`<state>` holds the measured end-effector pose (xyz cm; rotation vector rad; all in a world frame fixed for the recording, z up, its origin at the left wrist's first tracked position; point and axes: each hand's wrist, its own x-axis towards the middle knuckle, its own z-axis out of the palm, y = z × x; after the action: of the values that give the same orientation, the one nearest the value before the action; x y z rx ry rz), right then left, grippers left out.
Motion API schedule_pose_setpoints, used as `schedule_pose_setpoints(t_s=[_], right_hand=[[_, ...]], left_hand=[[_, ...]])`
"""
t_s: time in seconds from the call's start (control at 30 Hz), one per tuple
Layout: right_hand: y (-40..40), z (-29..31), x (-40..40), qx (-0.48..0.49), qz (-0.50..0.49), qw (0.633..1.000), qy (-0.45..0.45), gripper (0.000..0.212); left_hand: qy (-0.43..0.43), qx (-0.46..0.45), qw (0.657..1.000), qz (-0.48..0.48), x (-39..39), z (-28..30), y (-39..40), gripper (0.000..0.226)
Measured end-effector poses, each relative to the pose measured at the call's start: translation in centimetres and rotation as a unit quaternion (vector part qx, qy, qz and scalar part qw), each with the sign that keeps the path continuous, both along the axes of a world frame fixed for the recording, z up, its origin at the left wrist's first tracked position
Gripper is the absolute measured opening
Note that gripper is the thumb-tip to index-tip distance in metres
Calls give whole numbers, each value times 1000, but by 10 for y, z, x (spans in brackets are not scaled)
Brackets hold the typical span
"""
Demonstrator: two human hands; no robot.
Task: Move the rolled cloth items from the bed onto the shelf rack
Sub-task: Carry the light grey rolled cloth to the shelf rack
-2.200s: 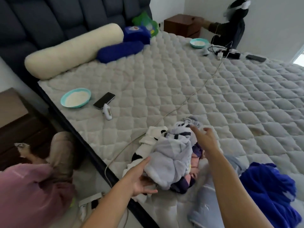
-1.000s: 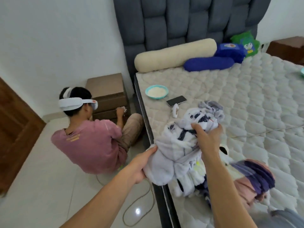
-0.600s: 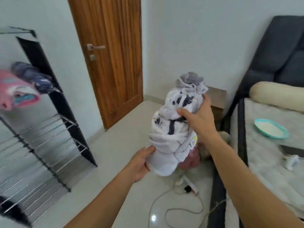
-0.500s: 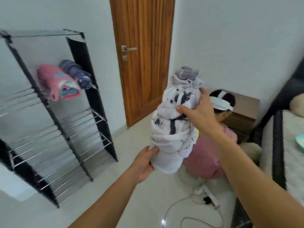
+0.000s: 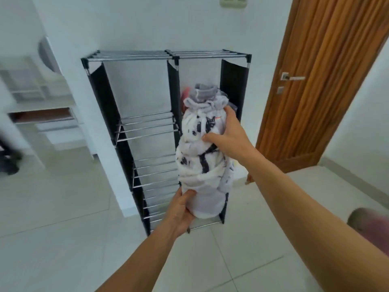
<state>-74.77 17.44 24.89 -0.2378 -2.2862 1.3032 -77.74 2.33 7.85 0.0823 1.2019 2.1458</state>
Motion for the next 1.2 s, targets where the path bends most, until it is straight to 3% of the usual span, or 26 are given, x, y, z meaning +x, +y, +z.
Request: schedule_pose_setpoints(t_s=[0.1, 0.3, 0.43, 0.5, 0.67, 0.73, 0.83, 1.0, 1.1, 1.2], right_hand=[[-4, -8, -62, -17, 56, 998, -6, 86], [-1, -7, -173, -63, 157, 986, -15, 79], [-5, -2, -235, -98, 199, 975, -14, 75], [-7, 1, -266, -121, 209, 970, -16, 71], [-7, 8, -336, -135, 139, 981, -22, 59], [-5, 6, -360, -115, 103, 987, -44, 68], [-4, 3, -380, 0, 74, 991, -115, 77], [-10, -30, -391, 163, 90, 952, -243, 60], [-11, -45, -395, 185, 54, 949, -251, 64], [-9, -51, -396, 171, 36, 955, -242, 64]], left_hand=[[-2, 6, 997, 72, -40, -3, -5, 41], [19, -12, 984, 179, -119, 5, -8, 63], [50, -20, 971, 235, -162, 17, -16, 90], [70, -19, 966, 250, -185, 27, -19, 91], [67, -44, 973, 217, -249, 46, -20, 55], [64, -55, 978, 191, -273, 53, -13, 57], [56, -112, 984, 124, -306, 62, 0, 62], [89, -226, 970, 24, -357, 76, 5, 34], [120, -264, 957, -9, -381, 80, -3, 29], [81, -263, 961, 14, -400, 81, -7, 31]])
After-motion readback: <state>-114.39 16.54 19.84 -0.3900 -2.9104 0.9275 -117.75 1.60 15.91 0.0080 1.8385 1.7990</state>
